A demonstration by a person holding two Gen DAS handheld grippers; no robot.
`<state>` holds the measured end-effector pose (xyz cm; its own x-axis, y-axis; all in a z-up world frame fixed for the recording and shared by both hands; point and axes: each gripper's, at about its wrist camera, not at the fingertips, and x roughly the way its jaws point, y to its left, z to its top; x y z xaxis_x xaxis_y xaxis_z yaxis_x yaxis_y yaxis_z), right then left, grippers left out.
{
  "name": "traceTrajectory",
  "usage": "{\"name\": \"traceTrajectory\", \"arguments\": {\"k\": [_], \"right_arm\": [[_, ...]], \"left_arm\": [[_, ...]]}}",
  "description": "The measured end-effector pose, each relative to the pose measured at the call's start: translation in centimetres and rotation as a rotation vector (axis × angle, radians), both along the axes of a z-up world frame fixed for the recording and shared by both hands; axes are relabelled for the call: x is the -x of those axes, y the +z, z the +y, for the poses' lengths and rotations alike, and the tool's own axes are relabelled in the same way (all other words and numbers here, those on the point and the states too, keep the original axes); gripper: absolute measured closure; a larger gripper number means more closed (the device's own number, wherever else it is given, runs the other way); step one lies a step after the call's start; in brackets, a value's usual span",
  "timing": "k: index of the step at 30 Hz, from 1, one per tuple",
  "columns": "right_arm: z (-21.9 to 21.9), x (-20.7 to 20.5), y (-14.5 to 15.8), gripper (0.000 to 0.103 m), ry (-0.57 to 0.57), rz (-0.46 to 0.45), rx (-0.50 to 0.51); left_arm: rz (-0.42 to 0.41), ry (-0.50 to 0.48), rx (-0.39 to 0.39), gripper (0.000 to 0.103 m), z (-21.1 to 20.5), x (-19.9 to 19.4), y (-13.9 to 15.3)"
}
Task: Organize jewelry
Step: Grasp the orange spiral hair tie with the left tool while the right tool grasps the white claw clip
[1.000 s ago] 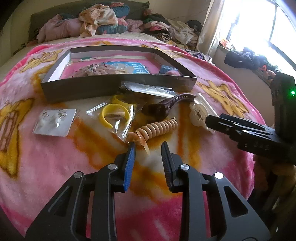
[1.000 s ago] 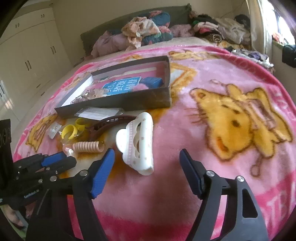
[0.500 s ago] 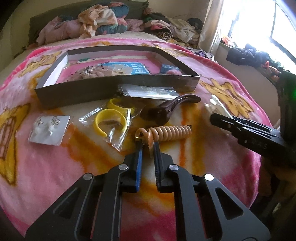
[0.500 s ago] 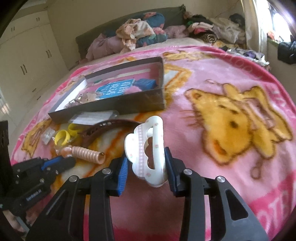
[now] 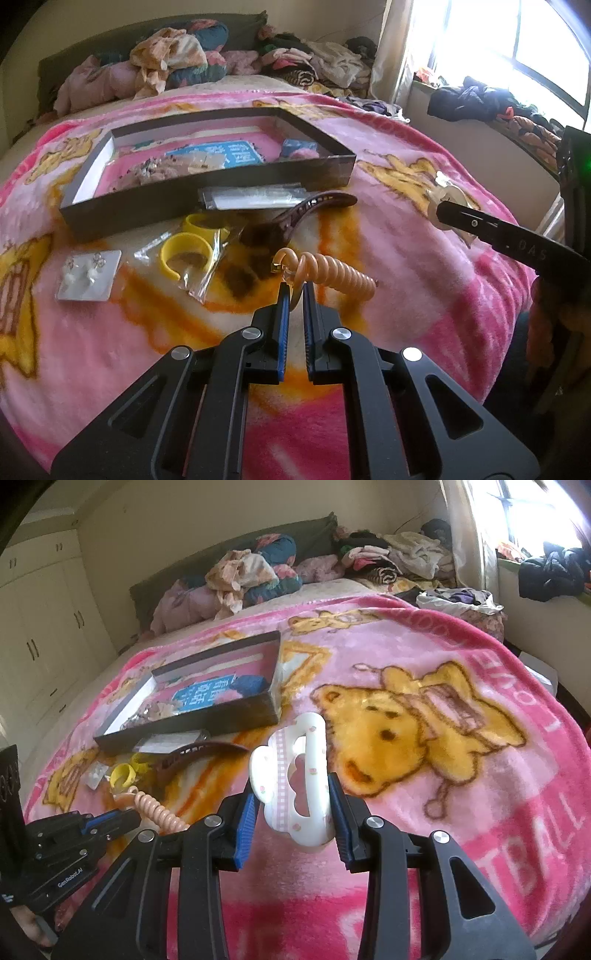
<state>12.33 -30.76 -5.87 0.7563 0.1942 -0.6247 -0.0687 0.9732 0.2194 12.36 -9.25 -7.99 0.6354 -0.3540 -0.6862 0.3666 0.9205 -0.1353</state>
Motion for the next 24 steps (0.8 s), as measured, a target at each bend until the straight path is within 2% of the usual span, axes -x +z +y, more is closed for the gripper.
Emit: {"name": "traceTrajectory", "arguments": {"k": [12,24], "right_arm": [[0.2,0.2,1.2,0.069,0.014,-0.045,-0.004],[1.8,-0.7,2.9,0.069,0.059,-0.082,-0.021]], "left_arm": [[-0.057,0.0,0.014,0.101,0.4,-0.1,1.8],[-0.099,0.043,0.05,0.101,2.2,-1.0,3.8]]}}
